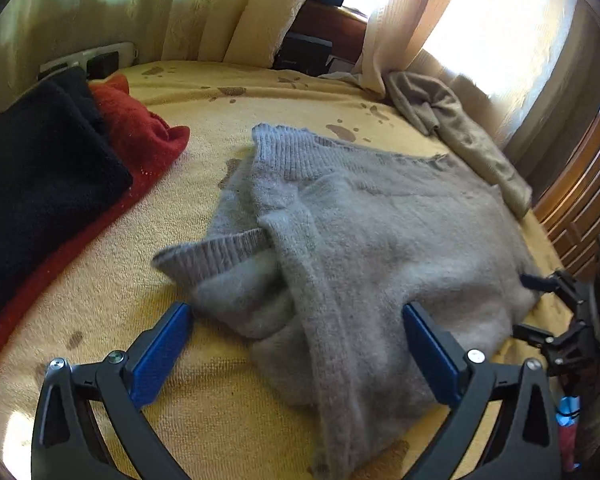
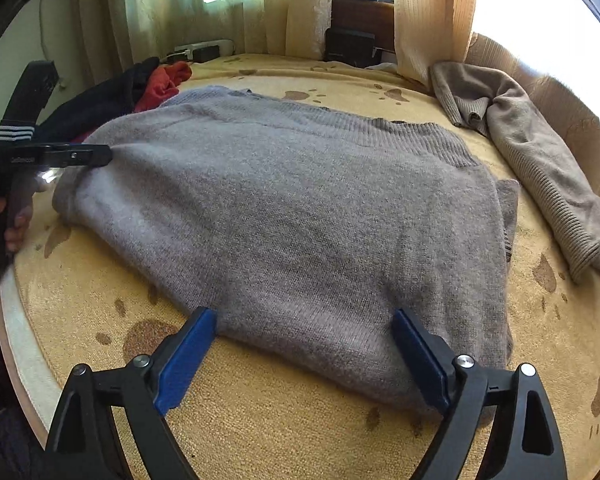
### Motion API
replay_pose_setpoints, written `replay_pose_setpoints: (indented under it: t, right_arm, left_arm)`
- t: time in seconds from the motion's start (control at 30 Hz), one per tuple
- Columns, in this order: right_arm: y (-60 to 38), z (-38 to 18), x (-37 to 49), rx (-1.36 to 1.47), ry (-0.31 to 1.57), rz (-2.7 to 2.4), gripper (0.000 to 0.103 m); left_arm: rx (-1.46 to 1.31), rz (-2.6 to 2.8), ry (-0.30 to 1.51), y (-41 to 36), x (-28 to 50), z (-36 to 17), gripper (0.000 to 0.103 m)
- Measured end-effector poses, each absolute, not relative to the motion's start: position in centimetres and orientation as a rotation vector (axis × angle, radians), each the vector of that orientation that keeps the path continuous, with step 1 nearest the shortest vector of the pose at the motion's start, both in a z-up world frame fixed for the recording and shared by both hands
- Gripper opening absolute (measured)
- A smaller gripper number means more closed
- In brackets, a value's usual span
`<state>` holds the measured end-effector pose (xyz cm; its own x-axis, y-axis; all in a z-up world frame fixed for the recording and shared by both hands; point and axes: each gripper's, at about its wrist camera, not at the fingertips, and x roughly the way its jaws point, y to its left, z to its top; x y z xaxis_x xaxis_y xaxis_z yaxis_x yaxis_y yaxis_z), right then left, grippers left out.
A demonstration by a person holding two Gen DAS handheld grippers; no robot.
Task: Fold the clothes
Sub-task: 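Grasp the folded sweater edge with the left gripper while the right gripper grasps it too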
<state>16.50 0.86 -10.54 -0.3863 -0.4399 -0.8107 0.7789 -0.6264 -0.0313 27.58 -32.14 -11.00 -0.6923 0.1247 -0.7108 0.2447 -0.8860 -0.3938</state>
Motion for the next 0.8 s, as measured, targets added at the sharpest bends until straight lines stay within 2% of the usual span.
replay_pose_setpoints:
  t: [0.13, 0.23, 0.4, 0.57, 0.8]
  right_arm:
    - [-0.4, -7.9, 18.9, 0.862, 0.522, -2.048, 0.092]
    - [-3.1, -5.9, 21.6, 0.693, 0.6, -1.994, 0.092]
    - [-8.0, -5.8, 23.7, 0.622, 0.718, -1.9, 0.092]
    - [-11.5, -6.1, 23.3, 0.686, 0.603, -1.801, 0.092]
    - [-16.6, -8.4, 27.1, 0.622, 0.711, -1.607, 0.092]
  left_arm:
    - [1.099, -2.73, 1.007, -34.4, 29.8, -10.9, 0.103]
    - [1.048, -2.693, 1.051, -35.2, 30.6, -10.8, 0.103]
    - [1.022, -2.669, 1.119, -35.7, 30.8, -10.9, 0.103]
    - [0.973, -2.652, 1.207, -36.3, 31.2, -11.2, 0.103]
    - [0.986, -2.618, 1.245, -36.5, 31.4, -11.2, 0.103]
